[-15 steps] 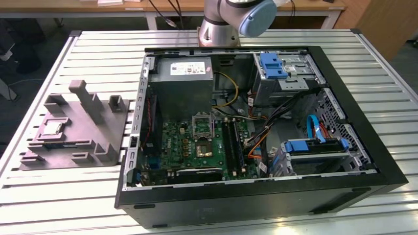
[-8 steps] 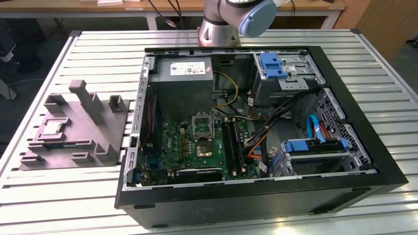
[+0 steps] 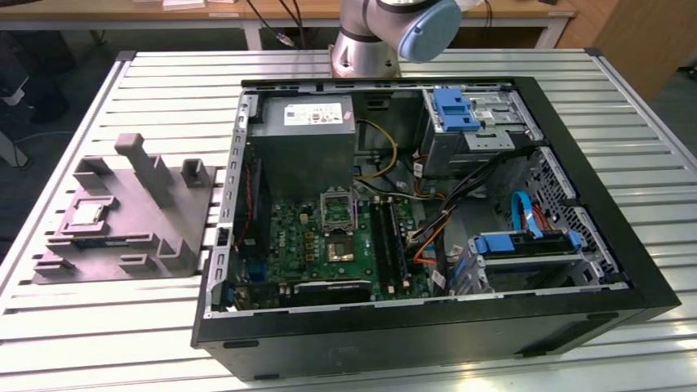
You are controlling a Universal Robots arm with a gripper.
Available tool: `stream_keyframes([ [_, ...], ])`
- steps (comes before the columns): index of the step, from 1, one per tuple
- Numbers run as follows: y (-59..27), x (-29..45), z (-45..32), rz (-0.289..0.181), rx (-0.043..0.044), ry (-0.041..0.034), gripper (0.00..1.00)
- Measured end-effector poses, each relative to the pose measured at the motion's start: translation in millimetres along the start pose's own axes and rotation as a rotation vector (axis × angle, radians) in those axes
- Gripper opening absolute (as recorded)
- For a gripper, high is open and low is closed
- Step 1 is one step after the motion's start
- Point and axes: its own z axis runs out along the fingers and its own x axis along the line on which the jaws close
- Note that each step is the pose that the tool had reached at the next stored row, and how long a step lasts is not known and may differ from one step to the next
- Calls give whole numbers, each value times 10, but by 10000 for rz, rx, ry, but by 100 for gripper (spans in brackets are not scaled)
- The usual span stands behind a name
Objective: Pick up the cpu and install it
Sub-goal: 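Pick up the cpu and move it towards the insertion slot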
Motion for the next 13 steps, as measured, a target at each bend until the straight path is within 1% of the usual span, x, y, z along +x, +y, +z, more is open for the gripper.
stream_keyframes([
  [5,-2,1,35,0,-1,0,71],
  [13,-6,3,141,3,0,0,71],
])
